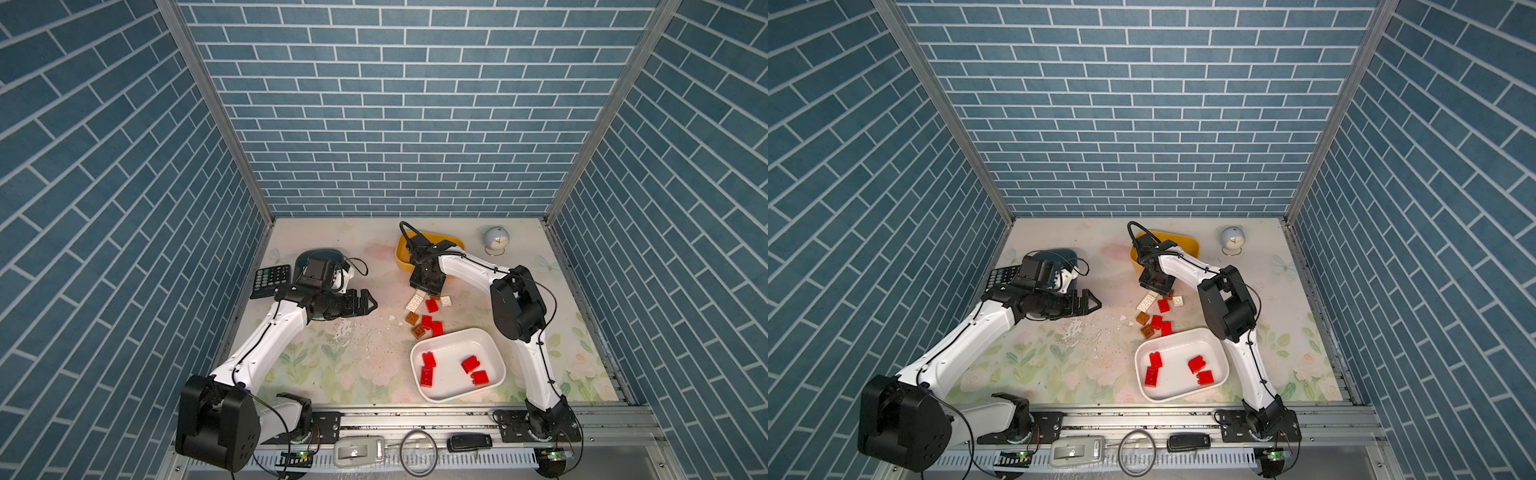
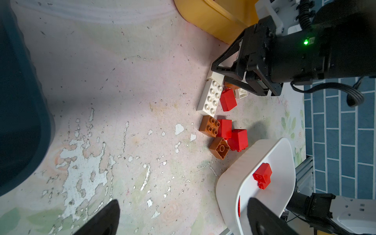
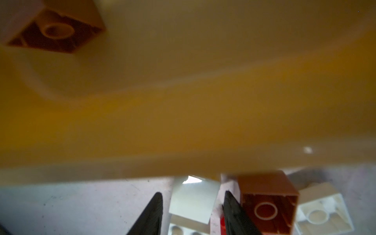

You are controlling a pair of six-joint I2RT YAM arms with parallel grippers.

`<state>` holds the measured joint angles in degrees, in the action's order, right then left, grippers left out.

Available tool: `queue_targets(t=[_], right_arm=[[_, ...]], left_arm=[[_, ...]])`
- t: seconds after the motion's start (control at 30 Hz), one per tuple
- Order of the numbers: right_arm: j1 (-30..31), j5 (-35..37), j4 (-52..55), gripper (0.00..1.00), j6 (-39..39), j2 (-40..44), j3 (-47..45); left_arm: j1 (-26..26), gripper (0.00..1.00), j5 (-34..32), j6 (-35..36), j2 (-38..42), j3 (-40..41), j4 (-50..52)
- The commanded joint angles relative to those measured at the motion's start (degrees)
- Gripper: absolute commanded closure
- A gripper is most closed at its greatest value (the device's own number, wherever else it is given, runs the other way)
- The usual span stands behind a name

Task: Sort the legos into containers by color
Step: Pick up the lego from the center of the table.

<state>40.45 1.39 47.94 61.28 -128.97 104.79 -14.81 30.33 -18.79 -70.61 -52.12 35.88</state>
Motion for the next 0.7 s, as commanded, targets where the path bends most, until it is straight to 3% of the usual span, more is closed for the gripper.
queue_targets(t=[0.0,0.43,0.67], right_arm=[[0.39,1.9,3.7,0.51,1.84,-1.92,1.67],[1.65,6.95,7.91,0.65,-1.96,-5.5,5.14],[1.83,7.6,7.6,0.72,-6.13,-1.42,5.79]], left_arm=[[0.56,0.01,0.21,1.28,0.0,0.35,1.1],[1.0,0.01,0.09,1.96,-0.03,0.44,1.48],[3.88,0.01,-0.3,4.73,1.1,-0.88,6.18]])
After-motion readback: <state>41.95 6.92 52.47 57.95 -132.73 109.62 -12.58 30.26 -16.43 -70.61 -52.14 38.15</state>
